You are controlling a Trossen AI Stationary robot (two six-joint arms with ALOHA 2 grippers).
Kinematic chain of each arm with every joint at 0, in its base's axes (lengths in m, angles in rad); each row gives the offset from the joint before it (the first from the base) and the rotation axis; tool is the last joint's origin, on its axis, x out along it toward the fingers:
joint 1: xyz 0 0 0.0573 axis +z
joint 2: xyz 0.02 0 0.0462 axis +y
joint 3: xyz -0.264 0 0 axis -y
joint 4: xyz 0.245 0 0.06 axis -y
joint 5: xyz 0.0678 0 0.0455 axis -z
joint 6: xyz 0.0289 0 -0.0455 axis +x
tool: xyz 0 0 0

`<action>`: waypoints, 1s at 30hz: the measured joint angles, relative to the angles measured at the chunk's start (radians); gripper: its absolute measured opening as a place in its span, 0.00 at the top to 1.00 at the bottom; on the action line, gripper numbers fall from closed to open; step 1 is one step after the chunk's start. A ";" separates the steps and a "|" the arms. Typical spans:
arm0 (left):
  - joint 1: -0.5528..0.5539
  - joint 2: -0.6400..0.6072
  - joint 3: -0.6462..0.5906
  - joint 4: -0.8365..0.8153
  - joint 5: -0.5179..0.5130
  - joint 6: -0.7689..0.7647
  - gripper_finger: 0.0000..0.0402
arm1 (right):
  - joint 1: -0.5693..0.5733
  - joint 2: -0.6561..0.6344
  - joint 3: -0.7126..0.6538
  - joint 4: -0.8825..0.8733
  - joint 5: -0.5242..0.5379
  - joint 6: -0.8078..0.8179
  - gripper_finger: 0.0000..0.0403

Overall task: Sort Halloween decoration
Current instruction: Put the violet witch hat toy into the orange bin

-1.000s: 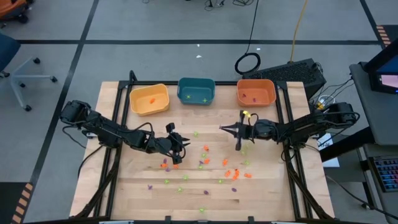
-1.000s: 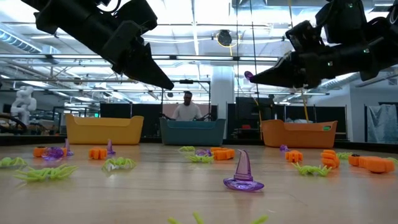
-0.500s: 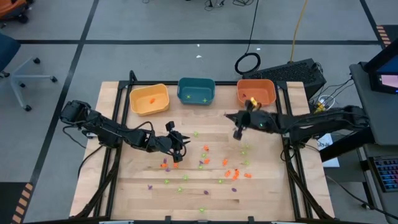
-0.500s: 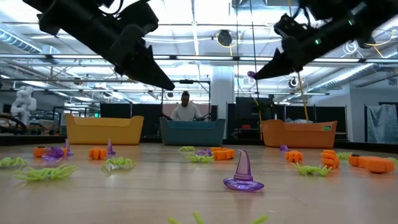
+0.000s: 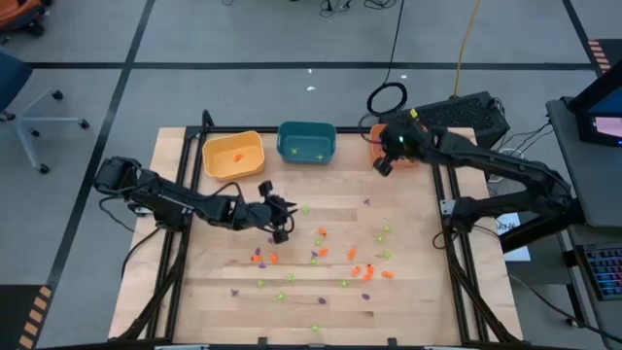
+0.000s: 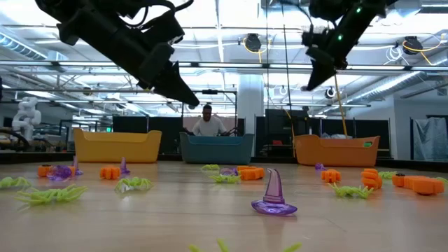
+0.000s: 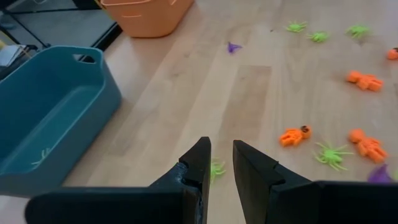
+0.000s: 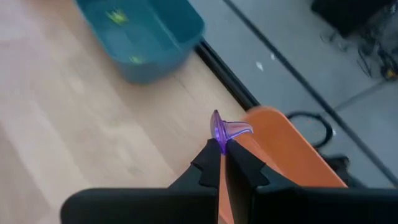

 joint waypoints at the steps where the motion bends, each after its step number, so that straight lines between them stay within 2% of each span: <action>1: 0.004 0.000 0.000 -0.001 0.000 0.000 0.83 | -0.032 0.010 0.002 -0.005 -0.018 -0.013 1.00; 7: 0.011 0.000 0.000 -0.002 0.008 -0.001 0.83 | -0.202 0.100 0.002 -0.067 -0.119 -0.081 1.00; 12: 0.011 0.000 0.000 -0.002 0.009 -0.001 0.83 | -0.292 0.182 0.002 -0.058 -0.178 -0.117 1.00; 20: 0.009 0.000 0.000 -0.002 0.012 -0.026 0.83 | -0.354 0.267 0.002 -0.058 -0.184 -0.149 1.00; 30: 0.008 0.000 0.000 -0.110 0.095 0.003 0.83 | -0.369 0.299 0.002 -0.038 -0.202 -0.111 0.98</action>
